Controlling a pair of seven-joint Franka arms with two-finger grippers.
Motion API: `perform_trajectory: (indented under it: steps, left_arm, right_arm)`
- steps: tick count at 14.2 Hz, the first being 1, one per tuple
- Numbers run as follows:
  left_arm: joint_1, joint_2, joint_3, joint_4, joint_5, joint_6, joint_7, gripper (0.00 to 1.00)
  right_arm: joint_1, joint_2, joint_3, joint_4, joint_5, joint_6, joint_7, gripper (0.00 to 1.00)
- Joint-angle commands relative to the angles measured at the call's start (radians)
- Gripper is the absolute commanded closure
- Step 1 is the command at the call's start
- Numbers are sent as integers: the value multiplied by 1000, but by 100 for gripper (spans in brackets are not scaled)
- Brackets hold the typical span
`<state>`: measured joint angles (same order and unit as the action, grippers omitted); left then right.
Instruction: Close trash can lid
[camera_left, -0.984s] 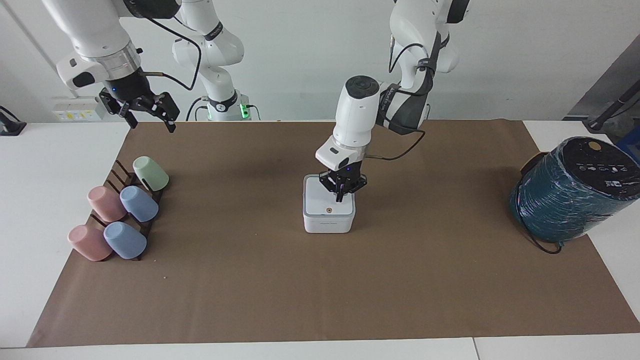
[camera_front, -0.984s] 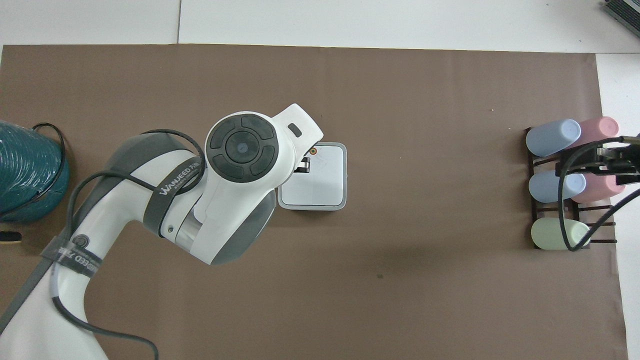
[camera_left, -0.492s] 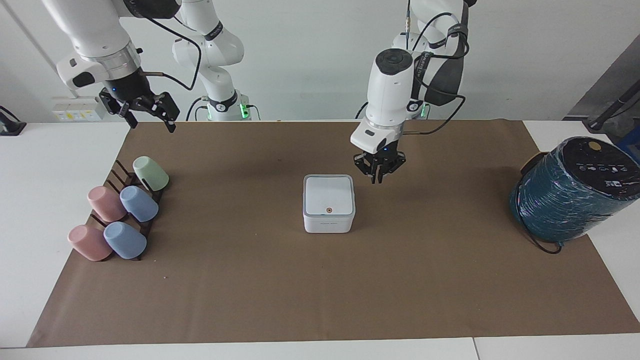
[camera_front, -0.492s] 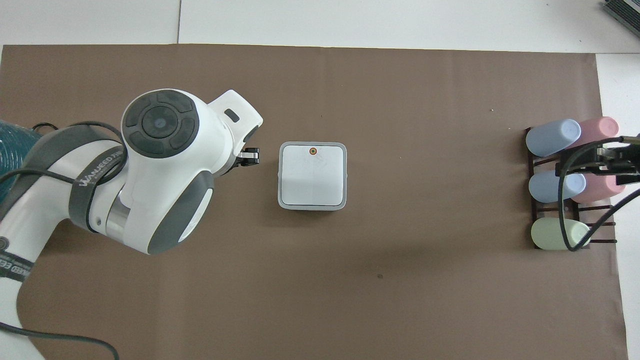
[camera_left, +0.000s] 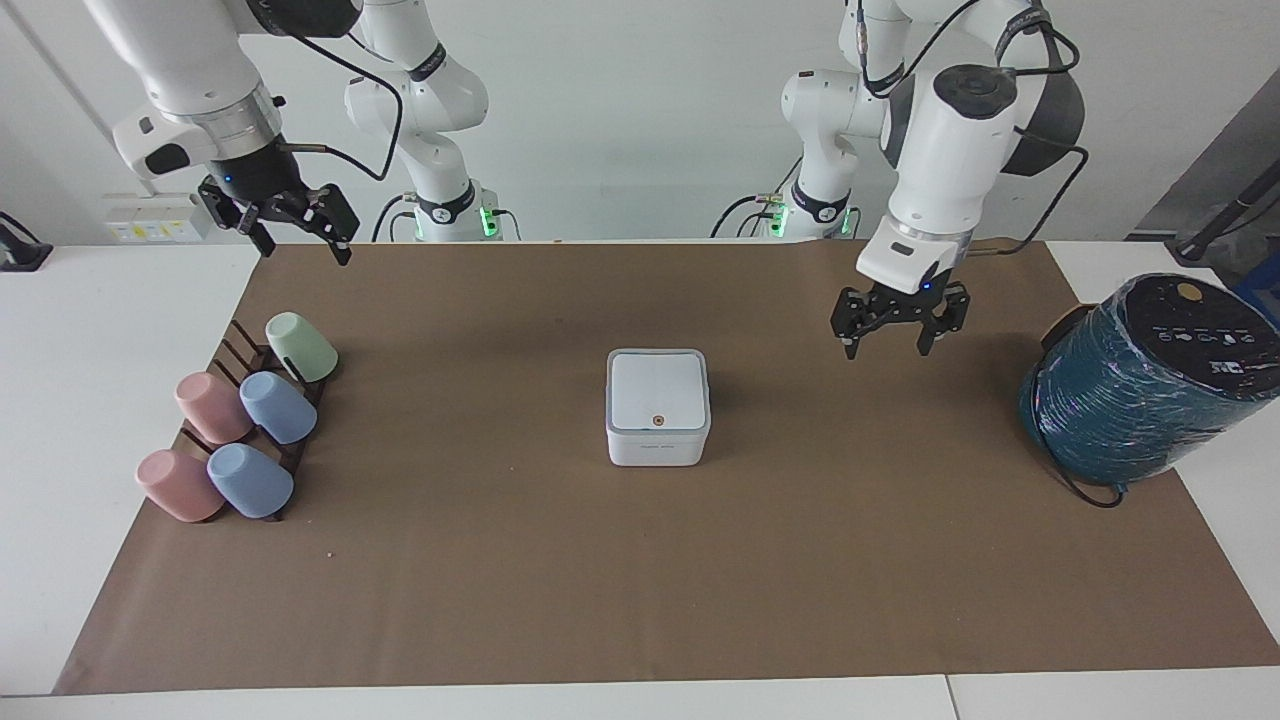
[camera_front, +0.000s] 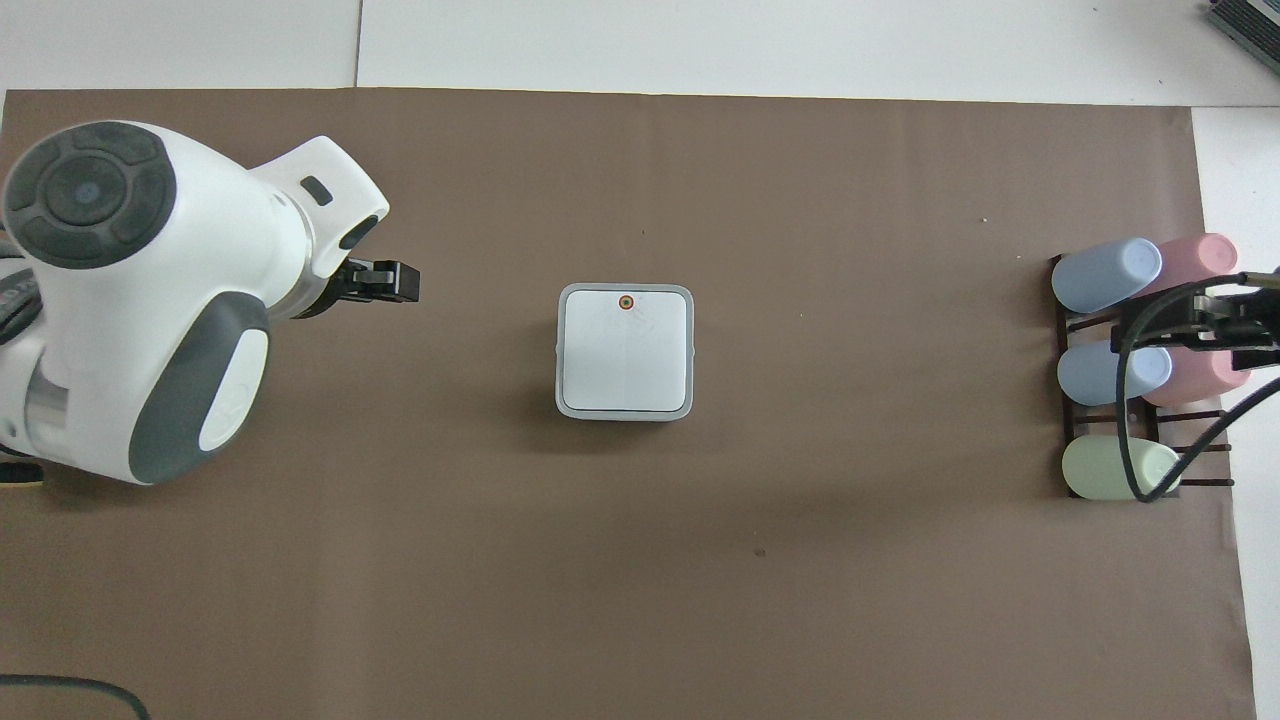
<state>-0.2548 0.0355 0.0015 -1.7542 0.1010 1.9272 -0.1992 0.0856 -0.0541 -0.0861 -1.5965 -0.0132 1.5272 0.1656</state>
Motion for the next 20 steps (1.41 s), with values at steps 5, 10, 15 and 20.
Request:
perform_trajectory:
  steps: [5,10,15,20]
  left_arm:
    - [117,-95,-3,13,13,-105,122,0]
    - [241,-72,-3,146,-98,-200,259,0]
    - [278,-26,-3,266,-112,-332,271,0]
    - [273,-123,-8,165,-109,-404,196,0]
  right_arm:
    - [-20,-13,16,-13,1,-12,-23,0]
    - [-20,-13,16,-13,1,-12,-23,0]
    - [-20,-13,16,-13,1,-12,-23,0]
    - [-20,-13,16,-13,1,-12,-23,0]
